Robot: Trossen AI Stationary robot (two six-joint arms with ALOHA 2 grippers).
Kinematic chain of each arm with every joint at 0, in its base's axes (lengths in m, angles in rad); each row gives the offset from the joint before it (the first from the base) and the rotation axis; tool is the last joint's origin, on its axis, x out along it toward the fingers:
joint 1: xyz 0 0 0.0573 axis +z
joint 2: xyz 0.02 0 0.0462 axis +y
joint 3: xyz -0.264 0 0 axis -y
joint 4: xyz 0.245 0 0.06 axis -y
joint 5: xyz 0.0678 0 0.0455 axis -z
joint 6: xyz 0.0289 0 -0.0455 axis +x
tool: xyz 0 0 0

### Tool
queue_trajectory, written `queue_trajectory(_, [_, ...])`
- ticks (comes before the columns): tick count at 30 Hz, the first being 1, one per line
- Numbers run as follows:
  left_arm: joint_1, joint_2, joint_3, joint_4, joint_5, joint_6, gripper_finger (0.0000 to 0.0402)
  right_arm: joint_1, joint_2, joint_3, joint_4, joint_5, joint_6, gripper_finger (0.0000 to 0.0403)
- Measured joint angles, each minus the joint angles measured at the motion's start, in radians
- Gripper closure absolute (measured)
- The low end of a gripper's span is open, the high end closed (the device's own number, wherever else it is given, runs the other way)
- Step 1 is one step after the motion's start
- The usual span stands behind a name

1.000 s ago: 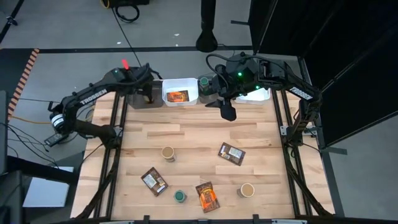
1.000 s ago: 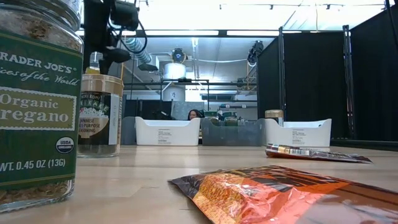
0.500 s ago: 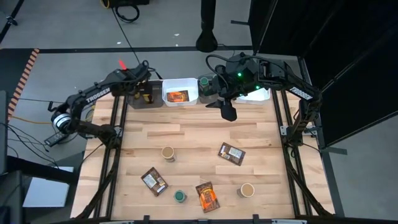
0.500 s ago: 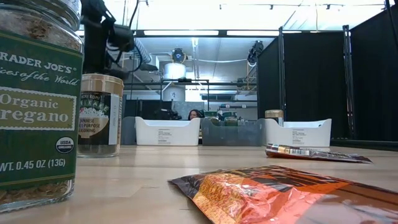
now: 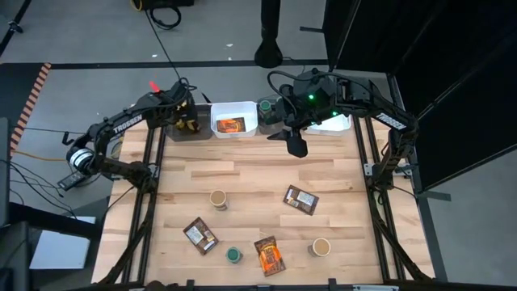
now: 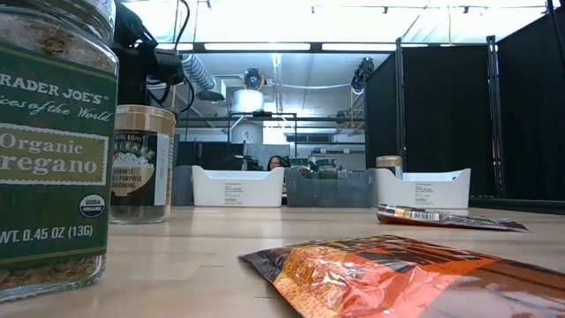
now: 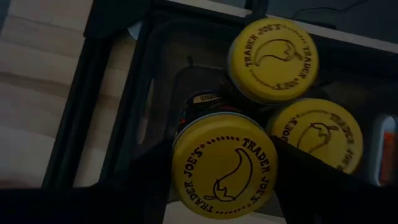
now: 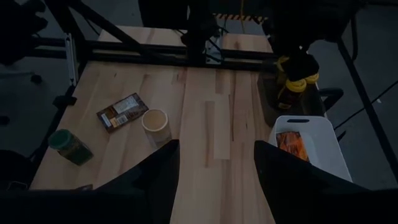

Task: Sort spices by type
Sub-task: Put the yellow seasoning bottle into the left black bin

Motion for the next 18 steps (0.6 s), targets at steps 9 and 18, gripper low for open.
queue_trajectory(9, [0.06,0.004,-0.004,-0.027,0.062,-0.027,0.0168,0.0,0.0,0.0,0.0,0.0,0.0,0.0188])
queue_trajectory(18, [0.107,0.007,-0.003,-0.028,0.112,-0.066,0.0168,0.0,0.0,0.0,0.001,0.0,0.008,0.0188])
